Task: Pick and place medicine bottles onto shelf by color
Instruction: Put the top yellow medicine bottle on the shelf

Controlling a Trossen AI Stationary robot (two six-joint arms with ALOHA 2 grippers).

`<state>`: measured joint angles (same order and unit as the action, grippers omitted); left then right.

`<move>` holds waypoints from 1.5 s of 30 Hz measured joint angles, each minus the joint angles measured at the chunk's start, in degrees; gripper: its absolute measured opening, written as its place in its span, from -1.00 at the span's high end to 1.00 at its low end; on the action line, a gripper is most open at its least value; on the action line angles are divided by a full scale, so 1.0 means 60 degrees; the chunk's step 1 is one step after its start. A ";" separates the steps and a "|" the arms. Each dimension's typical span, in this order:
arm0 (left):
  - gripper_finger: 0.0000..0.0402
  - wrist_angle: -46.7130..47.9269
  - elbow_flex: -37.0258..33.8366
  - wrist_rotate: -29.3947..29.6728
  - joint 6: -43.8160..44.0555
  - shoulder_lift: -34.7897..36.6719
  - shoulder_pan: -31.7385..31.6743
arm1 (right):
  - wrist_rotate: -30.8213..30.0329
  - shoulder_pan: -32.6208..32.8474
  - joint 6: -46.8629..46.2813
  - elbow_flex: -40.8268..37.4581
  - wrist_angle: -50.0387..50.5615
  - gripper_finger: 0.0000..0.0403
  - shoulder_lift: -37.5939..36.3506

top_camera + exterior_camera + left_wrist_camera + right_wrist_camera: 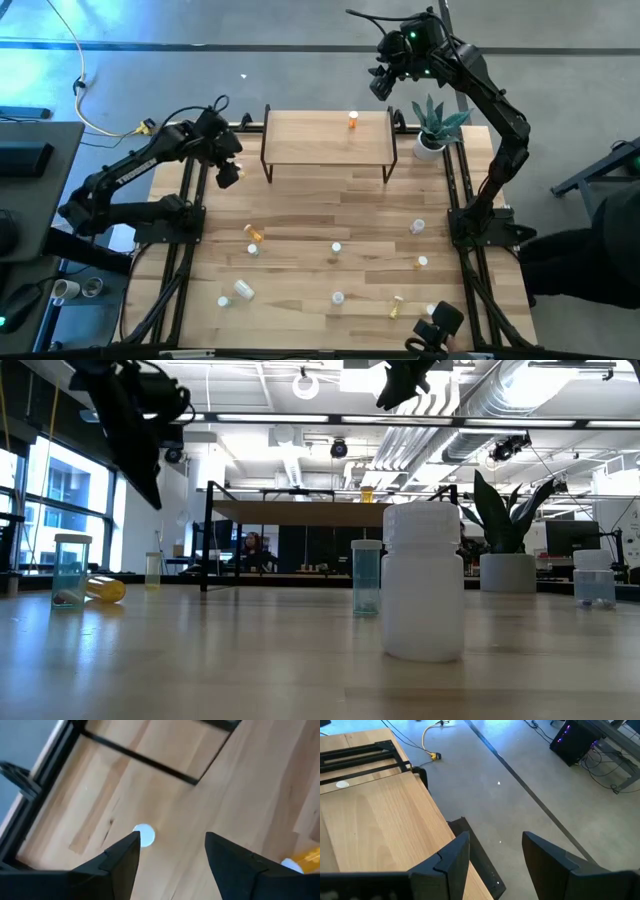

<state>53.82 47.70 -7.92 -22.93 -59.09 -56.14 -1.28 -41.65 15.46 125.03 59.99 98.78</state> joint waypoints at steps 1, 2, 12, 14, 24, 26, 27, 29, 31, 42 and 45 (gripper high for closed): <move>-0.03 -0.0003 -0.0003 -0.0003 -0.0051 -0.0119 -0.0069 | -0.0003 0.0000 0.0000 0.0000 0.0000 0.14 0.0000; -0.02 -0.0018 -0.0003 -0.0007 -0.0095 -0.0238 -0.0135 | 0.0001 0.0000 0.0004 0.0000 -0.0004 0.14 0.0000; -0.03 -0.0194 -0.0007 0.0578 -0.0351 -0.1680 -0.0456 | 0.0001 0.0000 0.0007 0.0000 -0.0044 0.14 0.0004; -0.02 -0.0287 -0.0007 0.0633 -0.0410 -0.1922 -0.0456 | 0.0001 0.0000 0.0004 0.0000 -0.0044 0.14 0.0004; -0.02 -0.0768 -0.0007 0.0659 -0.0384 -0.2922 -0.0456 | 0.0001 0.0000 0.0005 0.0000 -0.0047 0.14 0.0004; -0.02 -0.0846 -0.0007 0.0719 -0.0365 -0.3072 -0.0456 | 0.0001 0.0000 0.0007 0.0000 -0.0047 0.14 0.0004; -0.02 -0.0911 -0.0007 0.0789 -0.0322 -0.3146 -0.0456 | 0.0001 0.0000 0.0004 0.0000 -0.0047 0.14 0.0004; -0.02 -0.1061 -0.0007 0.1007 -0.0206 -0.3275 -0.0456 | 0.0001 0.0002 -0.0012 0.0000 -0.0047 0.14 0.0004; -0.02 -0.1170 -0.0007 0.1097 -0.0181 -0.3388 -0.0456 | 0.0001 0.0000 -0.0015 0.0000 -0.0047 0.14 0.0004; 0.03 -0.1231 -0.0007 0.1111 -0.0107 -0.3653 -0.0456 | 0.0001 0.0001 -0.0022 0.0000 -0.0187 0.14 0.0007; 0.06 -0.1231 -0.0007 0.1111 -0.0107 -0.3653 -0.0456 | 0.0001 0.0000 -0.0022 0.0000 -0.0193 0.14 0.0007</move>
<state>46.44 47.66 -1.25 -23.57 -81.01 -58.87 -1.28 -41.65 15.33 125.03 58.83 98.83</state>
